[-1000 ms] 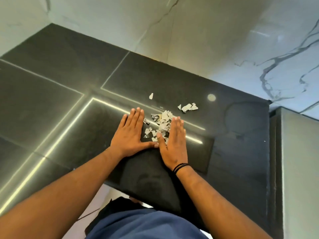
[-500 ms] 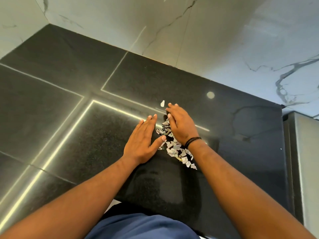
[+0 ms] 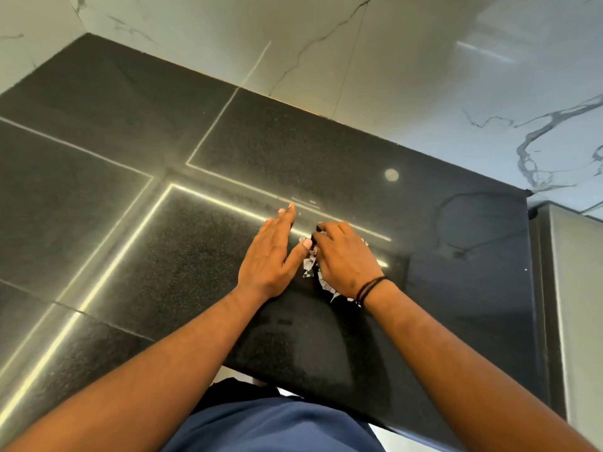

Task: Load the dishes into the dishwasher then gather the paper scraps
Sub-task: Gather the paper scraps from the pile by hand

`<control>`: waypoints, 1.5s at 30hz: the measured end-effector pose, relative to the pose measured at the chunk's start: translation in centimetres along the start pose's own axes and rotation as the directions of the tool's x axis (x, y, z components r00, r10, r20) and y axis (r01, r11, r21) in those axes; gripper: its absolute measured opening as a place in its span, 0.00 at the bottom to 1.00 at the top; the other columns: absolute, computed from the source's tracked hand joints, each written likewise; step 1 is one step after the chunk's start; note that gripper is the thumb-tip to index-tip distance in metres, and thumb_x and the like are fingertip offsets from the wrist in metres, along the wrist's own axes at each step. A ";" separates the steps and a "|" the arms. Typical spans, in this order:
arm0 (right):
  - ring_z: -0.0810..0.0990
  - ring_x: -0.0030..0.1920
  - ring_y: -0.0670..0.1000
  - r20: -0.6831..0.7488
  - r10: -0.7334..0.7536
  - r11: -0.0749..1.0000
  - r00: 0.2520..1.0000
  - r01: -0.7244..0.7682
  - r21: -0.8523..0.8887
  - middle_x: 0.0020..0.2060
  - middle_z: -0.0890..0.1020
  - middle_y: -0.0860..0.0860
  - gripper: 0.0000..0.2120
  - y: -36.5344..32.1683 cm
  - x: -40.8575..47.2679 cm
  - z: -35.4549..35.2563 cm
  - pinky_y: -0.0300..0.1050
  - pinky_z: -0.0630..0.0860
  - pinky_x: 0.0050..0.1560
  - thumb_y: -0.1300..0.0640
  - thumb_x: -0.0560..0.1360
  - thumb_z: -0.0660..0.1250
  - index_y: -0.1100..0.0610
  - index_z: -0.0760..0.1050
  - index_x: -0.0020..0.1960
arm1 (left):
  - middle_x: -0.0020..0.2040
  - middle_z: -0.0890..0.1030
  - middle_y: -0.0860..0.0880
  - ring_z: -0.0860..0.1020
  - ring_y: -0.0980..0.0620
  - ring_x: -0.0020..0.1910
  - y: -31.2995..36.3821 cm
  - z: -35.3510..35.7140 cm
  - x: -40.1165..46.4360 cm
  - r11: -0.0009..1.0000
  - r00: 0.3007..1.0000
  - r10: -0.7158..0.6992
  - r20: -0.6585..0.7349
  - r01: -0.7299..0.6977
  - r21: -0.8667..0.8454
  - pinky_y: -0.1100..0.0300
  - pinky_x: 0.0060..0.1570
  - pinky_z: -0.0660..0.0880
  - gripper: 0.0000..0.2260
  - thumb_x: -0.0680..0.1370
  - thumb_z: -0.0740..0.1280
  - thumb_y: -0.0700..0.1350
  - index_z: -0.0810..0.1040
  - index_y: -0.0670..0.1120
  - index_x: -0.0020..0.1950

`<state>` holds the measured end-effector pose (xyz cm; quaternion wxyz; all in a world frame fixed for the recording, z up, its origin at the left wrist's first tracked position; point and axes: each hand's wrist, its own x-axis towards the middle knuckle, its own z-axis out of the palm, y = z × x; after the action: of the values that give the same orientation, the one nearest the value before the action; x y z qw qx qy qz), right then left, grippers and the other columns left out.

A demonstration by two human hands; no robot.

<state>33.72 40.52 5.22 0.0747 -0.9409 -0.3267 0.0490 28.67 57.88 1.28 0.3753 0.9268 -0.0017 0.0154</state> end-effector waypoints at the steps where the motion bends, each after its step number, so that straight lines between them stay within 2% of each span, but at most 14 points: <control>1: 0.72 0.65 0.58 -0.032 0.022 0.999 0.999 -0.023 -0.026 0.63 0.75 0.55 0.19 0.2 -1.0 -0.2 0.53 0.69 0.68 0.48 0.81 0.57 0.57 0.75 0.65 | 0.83 0.56 0.50 0.51 0.57 0.81 0.0 0.0 0.1 1.000 1.000 -0.007 0.004 0.007 -0.003 0.59 0.80 0.46 0.37 0.80 0.46 0.69 0.54 0.49 0.83; 3: 0.67 0.72 0.62 -0.088 0.138 0.988 0.986 -0.143 -0.056 0.69 0.72 0.57 0.28 0.8 -2.6 -0.5 0.60 0.65 0.73 0.38 0.80 0.55 0.53 0.70 0.73 | 0.82 0.57 0.48 0.51 0.57 0.81 0.4 -0.1 0.2 0.999 0.999 -0.030 0.010 0.030 -0.018 0.64 0.78 0.42 0.36 0.79 0.46 0.69 0.55 0.52 0.83; 7: 0.57 0.77 0.63 0.053 0.278 0.958 0.959 -0.274 -0.079 0.78 0.60 0.57 0.39 0.8 -4.6 0.4 0.64 0.60 0.74 0.26 0.74 0.50 0.45 0.57 0.79 | 0.82 0.57 0.49 0.50 0.57 0.81 1.2 0.7 0.2 0.999 0.999 -0.030 0.035 0.031 -0.044 0.61 0.79 0.43 0.37 0.79 0.44 0.69 0.55 0.52 0.83; 12: 0.73 0.62 0.60 -0.146 0.224 0.973 0.964 -0.230 -0.024 0.66 0.75 0.57 0.19 0.2 -5.5 2.5 0.59 0.76 0.57 0.47 0.79 0.60 0.54 0.74 0.66 | 0.82 0.58 0.50 0.51 0.58 0.81 2.5 3.0 -0.8 0.996 0.995 0.032 0.099 -0.024 -0.086 0.55 0.80 0.49 0.39 0.79 0.41 0.72 0.54 0.51 0.83; 17: 0.74 0.50 0.57 -0.374 0.145 0.986 0.916 -0.103 0.129 0.54 0.80 0.56 0.13 1.3 -5.7 3.9 0.53 0.77 0.49 0.61 0.75 0.64 0.61 0.80 0.58 | 0.81 0.63 0.51 0.58 0.58 0.80 5.1 4.2 -2.2 0.950 0.985 0.052 0.164 0.002 -0.312 0.56 0.80 0.52 0.34 0.81 0.49 0.65 0.58 0.49 0.82; 20: 0.75 0.46 0.58 -0.494 0.242 0.966 0.835 -0.159 0.204 0.48 0.79 0.57 0.09 1.2 -5.2 3.0 0.46 0.73 0.51 0.67 0.75 0.65 0.62 0.81 0.54 | 0.76 0.71 0.51 0.66 0.62 0.75 6.4 3.7 -2.6 0.711 0.982 -0.148 0.118 0.189 -0.677 0.61 0.76 0.61 0.27 0.83 0.57 0.58 0.64 0.48 0.80; 24: 0.77 0.49 0.54 -0.493 0.576 0.777 0.652 -0.247 0.580 0.47 0.79 0.54 0.10 -0.9 -3.9 0.0 0.39 0.71 0.51 0.69 0.77 0.64 0.61 0.82 0.52 | 0.67 0.80 0.49 0.76 0.56 0.68 8.2 2.0 -2.1 0.482 0.929 -0.365 -0.059 0.134 -0.866 0.56 0.72 0.69 0.18 0.82 0.59 0.54 0.75 0.50 0.70; 26: 0.79 0.48 0.50 -0.435 0.698 0.636 0.569 -0.214 0.741 0.46 0.80 0.51 0.09 -2.6 -3.0 -1.4 0.43 0.75 0.51 0.68 0.77 0.65 0.60 0.83 0.51 | 0.63 0.82 0.46 0.79 0.50 0.65 9.1 1.3 -1.4 0.300 0.908 -0.418 0.029 0.168 -0.939 0.49 0.71 0.72 0.15 0.85 0.58 0.54 0.77 0.51 0.68; 29: 0.80 0.49 0.48 -0.306 0.774 0.454 0.555 -0.149 0.879 0.45 0.80 0.45 0.10 -5.9 -1.8 -2.8 0.48 0.77 0.55 0.67 0.77 0.64 0.58 0.82 0.50 | 0.62 0.81 0.39 0.79 0.41 0.64 10.2 0.6 -0.2 -0.171 0.870 -0.383 0.311 0.264 -0.949 0.44 0.69 0.72 0.23 0.85 0.54 0.59 0.75 0.48 0.72; 32: 0.78 0.51 0.47 -0.345 0.711 0.504 0.613 -0.102 0.858 0.44 0.79 0.40 0.10 -8.5 -1.5 -3.3 0.54 0.74 0.61 0.63 0.76 0.63 0.56 0.82 0.50 | 0.66 0.78 0.36 0.73 0.35 0.70 10.1 0.3 0.4 -0.420 0.870 -0.253 0.423 0.295 -0.858 0.43 0.74 0.66 0.23 0.86 0.49 0.57 0.74 0.45 0.70; 38: 0.75 0.67 0.52 -0.442 0.587 0.649 0.678 -0.067 0.758 0.61 0.80 0.54 0.14 -8.6 -1.8 -2.4 0.58 0.69 0.70 0.62 0.78 0.61 0.59 0.81 0.60 | 0.63 0.79 0.42 0.70 0.44 0.75 8.8 0.1 0.9 -0.545 0.888 -0.196 0.416 0.254 -0.799 0.50 0.77 0.63 0.15 0.79 0.63 0.45 0.79 0.43 0.64; 41: 0.66 0.76 0.47 -0.381 0.594 0.539 0.709 0.002 0.842 0.72 0.74 0.53 0.18 -8.5 -2.6 -2.6 0.58 0.64 0.75 0.58 0.82 0.60 0.55 0.74 0.71 | 0.70 0.77 0.43 0.74 0.45 0.71 8.8 0.3 0.8 -0.615 0.881 -0.138 0.453 0.282 -0.736 0.50 0.76 0.64 0.19 0.81 0.64 0.44 0.74 0.42 0.72; 43: 0.64 0.77 0.49 -0.417 0.633 0.505 0.652 0.061 0.861 0.74 0.71 0.53 0.20 -7.6 -3.9 -2.5 0.58 0.63 0.76 0.53 0.83 0.59 0.54 0.70 0.74 | 0.69 0.78 0.42 0.79 0.43 0.66 8.8 0.4 0.8 -0.642 0.854 -0.176 0.490 0.278 -0.715 0.47 0.71 0.70 0.17 0.82 0.63 0.43 0.75 0.43 0.71; 45: 0.57 0.80 0.50 -0.416 0.688 0.551 0.594 -0.056 0.832 0.77 0.66 0.54 0.26 -5.7 -5.4 -1.3 0.56 0.59 0.78 0.44 0.82 0.57 0.54 0.65 0.76 | 0.61 0.83 0.41 0.83 0.42 0.57 8.6 0.4 0.5 -0.633 0.819 -0.265 0.509 0.251 -0.733 0.47 0.63 0.77 0.13 0.83 0.61 0.44 0.80 0.41 0.64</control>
<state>26.27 41.46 7.74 0.5603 -0.8104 0.0110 -0.1707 29.04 51.46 6.97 0.9550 0.0779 0.2666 -0.1040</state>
